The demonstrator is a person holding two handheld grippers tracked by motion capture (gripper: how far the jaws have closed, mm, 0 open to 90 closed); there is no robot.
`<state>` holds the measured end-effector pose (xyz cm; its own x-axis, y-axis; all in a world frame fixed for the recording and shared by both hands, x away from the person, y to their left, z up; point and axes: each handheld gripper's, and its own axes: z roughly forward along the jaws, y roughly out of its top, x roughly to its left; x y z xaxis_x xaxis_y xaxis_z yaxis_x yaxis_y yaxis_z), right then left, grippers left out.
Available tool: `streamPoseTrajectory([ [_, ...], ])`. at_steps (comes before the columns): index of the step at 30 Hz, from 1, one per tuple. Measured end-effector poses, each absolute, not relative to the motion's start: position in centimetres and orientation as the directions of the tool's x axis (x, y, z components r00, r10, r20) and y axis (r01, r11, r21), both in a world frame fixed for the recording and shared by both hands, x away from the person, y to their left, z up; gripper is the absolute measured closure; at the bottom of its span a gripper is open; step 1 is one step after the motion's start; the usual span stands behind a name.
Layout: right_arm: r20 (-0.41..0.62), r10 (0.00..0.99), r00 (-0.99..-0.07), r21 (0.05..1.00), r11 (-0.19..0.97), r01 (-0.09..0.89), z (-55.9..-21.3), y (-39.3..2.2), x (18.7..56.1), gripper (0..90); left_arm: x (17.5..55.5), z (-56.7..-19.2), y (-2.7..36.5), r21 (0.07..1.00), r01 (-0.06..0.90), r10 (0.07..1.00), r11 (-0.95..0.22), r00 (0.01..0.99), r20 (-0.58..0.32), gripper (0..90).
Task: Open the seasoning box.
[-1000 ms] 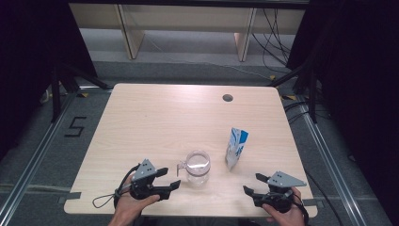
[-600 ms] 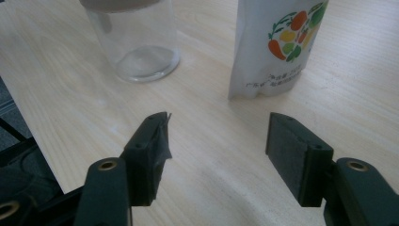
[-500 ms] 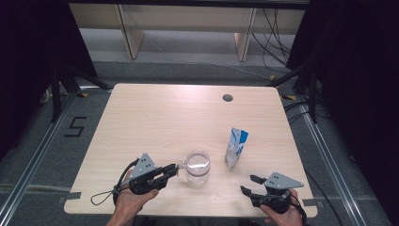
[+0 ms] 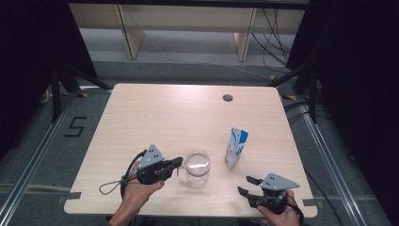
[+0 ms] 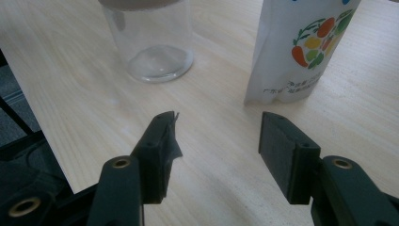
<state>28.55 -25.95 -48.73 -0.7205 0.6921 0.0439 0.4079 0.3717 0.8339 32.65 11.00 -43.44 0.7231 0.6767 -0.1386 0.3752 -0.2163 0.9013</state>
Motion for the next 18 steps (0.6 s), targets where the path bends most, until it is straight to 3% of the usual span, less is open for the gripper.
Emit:
streamPoseTrajectory([
  [18, 0.004, 0.67, -0.742, 0.849, 0.39, 0.356, -48.64, -25.14, 28.55, 56.4, 33.47, -44.03, 10.72, 0.891, 0.385, 0.689, -0.242, 0.715, -0.121, 89.4],
])
